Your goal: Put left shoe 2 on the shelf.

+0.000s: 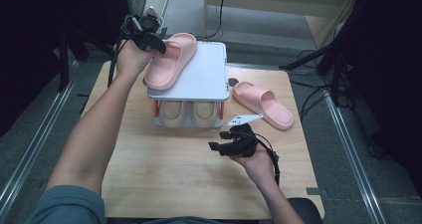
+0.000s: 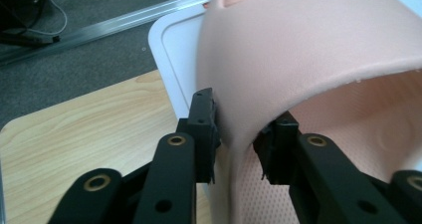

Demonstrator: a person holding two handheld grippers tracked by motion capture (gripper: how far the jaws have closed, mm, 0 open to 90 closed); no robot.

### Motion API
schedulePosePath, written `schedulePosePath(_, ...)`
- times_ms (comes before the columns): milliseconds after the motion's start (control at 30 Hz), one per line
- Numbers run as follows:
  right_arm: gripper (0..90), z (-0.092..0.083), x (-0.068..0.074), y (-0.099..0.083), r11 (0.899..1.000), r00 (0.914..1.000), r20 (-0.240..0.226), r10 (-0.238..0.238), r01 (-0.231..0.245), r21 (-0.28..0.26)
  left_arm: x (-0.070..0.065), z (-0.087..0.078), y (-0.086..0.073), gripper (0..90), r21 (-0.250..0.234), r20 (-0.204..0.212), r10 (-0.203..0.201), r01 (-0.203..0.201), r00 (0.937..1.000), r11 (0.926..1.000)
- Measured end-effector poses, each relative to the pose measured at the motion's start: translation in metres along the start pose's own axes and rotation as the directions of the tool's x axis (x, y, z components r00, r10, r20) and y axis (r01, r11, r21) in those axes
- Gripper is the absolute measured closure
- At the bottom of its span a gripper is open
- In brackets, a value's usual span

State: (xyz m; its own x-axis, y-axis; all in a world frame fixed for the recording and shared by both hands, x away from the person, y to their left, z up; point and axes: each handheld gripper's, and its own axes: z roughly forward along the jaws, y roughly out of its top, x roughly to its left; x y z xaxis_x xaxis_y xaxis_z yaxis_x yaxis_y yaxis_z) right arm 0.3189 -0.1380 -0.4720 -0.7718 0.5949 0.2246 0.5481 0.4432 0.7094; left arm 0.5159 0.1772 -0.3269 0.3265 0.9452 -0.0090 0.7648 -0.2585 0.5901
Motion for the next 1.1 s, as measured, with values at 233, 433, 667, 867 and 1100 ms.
schedulePosePath(233, 39.9, 0.002, 0.001, 0.0, 1.0, 1.0, 0.0, -0.003, 0.003, 0.007, -0.005, -0.006, -0.006, 66.1, -0.002, 0.036, 0.0, 0.0, 0.9994, 1.0)
schedulePosePath(433, 40.0, 0.003, 0.001, 0.0, 1.0, 1.0, 0.001, -0.002, 0.002, 0.012, -0.004, -0.011, -0.013, 64.7, -0.009, 0.065, -0.006, 0.007, 0.9979, 0.9999)
schedulePosePath(667, 40.0, 0.001, 0.0, 0.001, 1.0, 1.0, 0.005, -0.002, 0.002, -0.004, 0.001, -0.017, -0.02, 64.3, -0.021, 0.112, -0.003, 0.005, 0.9937, 0.9998)
schedulePosePath(867, 39.9, -0.008, -0.008, 0.002, 0.999, 0.9998, 0.011, 0.016, -0.016, -0.033, 0.009, -0.035, -0.028, 53.7, -0.086, 0.159, -0.006, 0.02, 0.9872, 0.9961)
schedulePosePath(1100, 40.8, -0.02, -0.021, 0.002, 0.997, 0.9986, 0.046, 0.025, -0.021, -0.081, 0.023, -0.051, -0.046, 47.3, -0.107, 0.202, -0.007, 0.029, 0.9794, 0.9939)
